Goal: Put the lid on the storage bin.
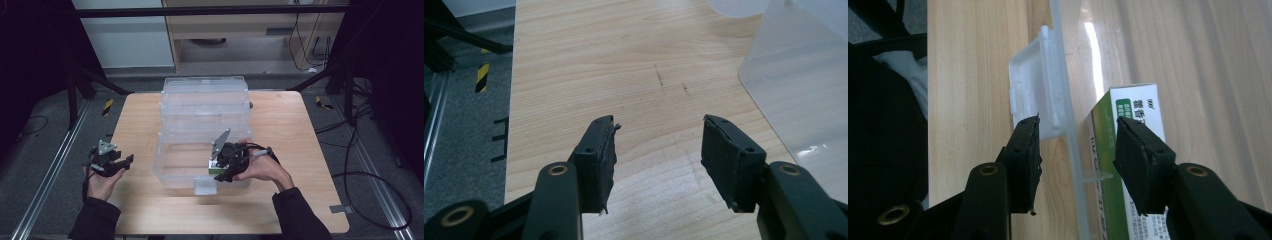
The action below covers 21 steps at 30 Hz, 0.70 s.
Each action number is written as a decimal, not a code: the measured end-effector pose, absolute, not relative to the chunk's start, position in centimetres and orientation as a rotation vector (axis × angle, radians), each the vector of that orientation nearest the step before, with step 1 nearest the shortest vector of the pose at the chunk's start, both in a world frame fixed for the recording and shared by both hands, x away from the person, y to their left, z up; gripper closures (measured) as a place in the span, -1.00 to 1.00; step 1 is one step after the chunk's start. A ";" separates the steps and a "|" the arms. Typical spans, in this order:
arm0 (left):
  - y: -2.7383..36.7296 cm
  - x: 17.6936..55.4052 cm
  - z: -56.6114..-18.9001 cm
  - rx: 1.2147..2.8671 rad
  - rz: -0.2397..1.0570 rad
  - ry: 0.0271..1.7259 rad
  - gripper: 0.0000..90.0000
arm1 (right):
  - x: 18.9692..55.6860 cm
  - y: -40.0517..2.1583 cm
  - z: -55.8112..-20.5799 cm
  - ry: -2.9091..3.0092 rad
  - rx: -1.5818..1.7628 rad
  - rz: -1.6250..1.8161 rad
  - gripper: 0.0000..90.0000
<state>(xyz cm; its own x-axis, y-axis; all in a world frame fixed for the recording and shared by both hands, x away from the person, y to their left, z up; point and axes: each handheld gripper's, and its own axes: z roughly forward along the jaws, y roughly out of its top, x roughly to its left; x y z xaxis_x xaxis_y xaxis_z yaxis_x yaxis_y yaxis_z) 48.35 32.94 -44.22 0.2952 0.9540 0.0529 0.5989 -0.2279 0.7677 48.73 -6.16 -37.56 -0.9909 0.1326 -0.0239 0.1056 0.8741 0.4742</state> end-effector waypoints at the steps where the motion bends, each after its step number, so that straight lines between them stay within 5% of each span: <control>1: 32.9 48.3 -44.2 1.925 0.710 1.381 0.04 | 48.7 -6.1 -37.6 2.990 0.188 0.746 0.19; 21: 32.7 48.4 -44.2 1.932 0.709 1.373 0.03 | 48.8 -5.2 -39.4 3.041 0.189 0.682 0.31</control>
<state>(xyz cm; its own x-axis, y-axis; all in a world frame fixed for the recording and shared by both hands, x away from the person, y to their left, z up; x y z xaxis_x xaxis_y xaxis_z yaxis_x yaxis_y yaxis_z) 48.38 32.67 -44.25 0.3033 0.9513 0.0558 0.5965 -0.2352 0.7673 48.76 -5.25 -39.38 -0.9924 0.1224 0.0077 0.1140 0.8972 0.4266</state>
